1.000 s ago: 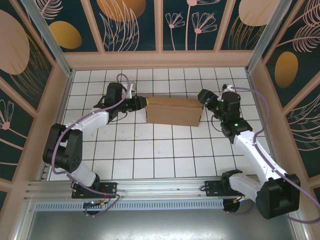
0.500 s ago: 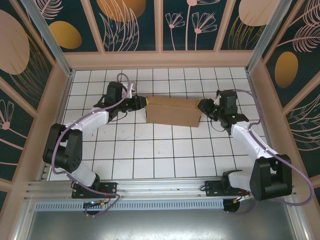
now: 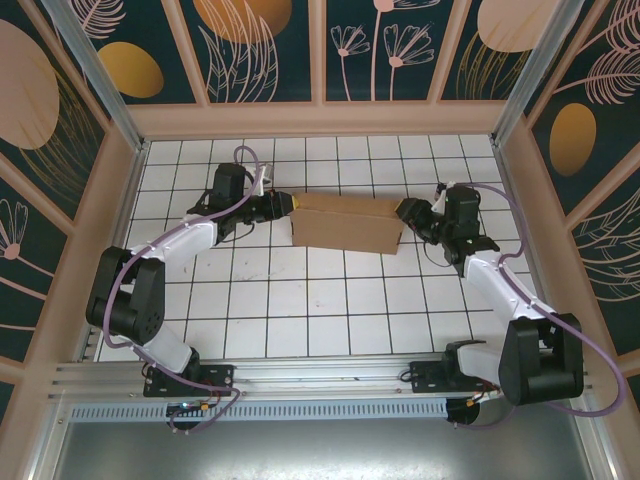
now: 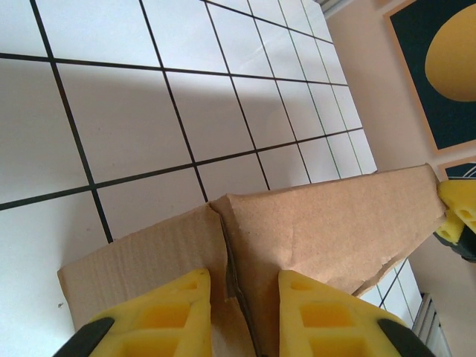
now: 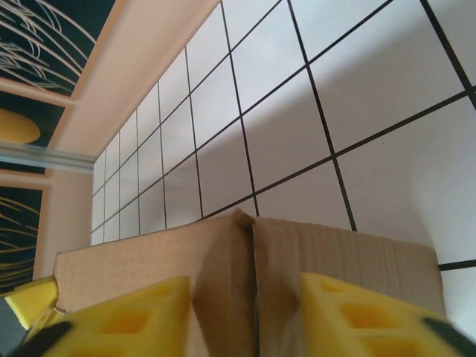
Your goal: Fold the paper box
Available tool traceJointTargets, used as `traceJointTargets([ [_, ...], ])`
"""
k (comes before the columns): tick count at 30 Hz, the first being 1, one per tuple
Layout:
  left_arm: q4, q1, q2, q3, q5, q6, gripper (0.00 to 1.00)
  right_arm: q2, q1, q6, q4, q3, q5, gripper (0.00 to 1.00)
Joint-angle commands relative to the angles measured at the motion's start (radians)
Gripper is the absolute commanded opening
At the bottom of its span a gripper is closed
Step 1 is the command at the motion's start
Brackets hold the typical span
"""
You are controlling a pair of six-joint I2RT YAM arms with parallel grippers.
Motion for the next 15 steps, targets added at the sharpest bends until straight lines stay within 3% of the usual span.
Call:
traceJointTargets([
  [1,-0.24,-0.001,0.083,-0.055,-0.102,0.038,0.2,-0.025,0.004,0.017,-0.023,0.024,-0.037,0.49],
  [5,-0.24,0.0,0.109,-0.056,-0.101,0.038,0.2,-0.033,-0.004,0.042,-0.02,0.016,-0.013,0.49],
  [8,-0.24,-0.001,0.112,-0.055,-0.101,0.038,0.2,-0.063,-0.032,0.079,0.0,-0.022,0.003,0.42],
  [15,-0.241,0.0,0.128,-0.041,-0.093,0.033,0.2,-0.031,-0.049,0.061,-0.003,-0.059,-0.063,0.01],
])
